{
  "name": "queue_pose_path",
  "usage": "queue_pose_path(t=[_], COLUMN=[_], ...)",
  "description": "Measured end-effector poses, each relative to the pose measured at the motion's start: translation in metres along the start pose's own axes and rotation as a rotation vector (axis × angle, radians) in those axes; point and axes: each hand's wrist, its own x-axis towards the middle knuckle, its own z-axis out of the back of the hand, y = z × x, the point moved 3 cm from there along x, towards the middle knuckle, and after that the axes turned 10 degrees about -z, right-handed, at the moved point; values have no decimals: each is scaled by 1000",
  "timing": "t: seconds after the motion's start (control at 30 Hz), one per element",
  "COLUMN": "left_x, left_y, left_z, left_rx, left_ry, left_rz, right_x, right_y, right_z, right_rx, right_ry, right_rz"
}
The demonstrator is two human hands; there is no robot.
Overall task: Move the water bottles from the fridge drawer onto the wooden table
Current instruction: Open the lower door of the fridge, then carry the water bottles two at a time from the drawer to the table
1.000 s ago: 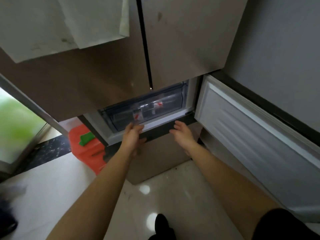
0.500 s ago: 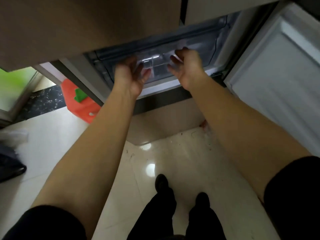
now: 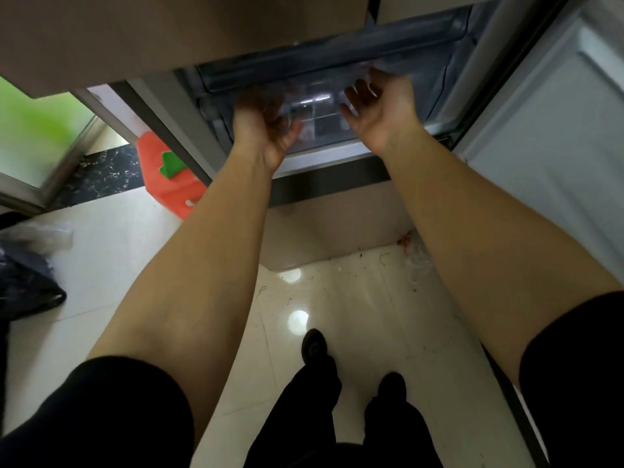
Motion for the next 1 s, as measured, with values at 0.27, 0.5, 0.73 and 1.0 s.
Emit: queue_pose_path(t=[0.27,0.5,0.73,1.0], left_x=[-41,-91,-131,-178], left_y=[11,24,42,58], left_z=[7,14,27,38], left_rx=[113,332,361,422], left_ry=[-126,-309,-471,-459], left_rz=[48,40,27,21], right_x=[-14,-48,-95,-139], right_y=[-18,-36,-53,-68], right_z=[26,47,74,101], right_rx=[-38,-325,-209,-236], right_ry=[-35,-265,-232,-249], right_rz=[-39,16,-16,-69])
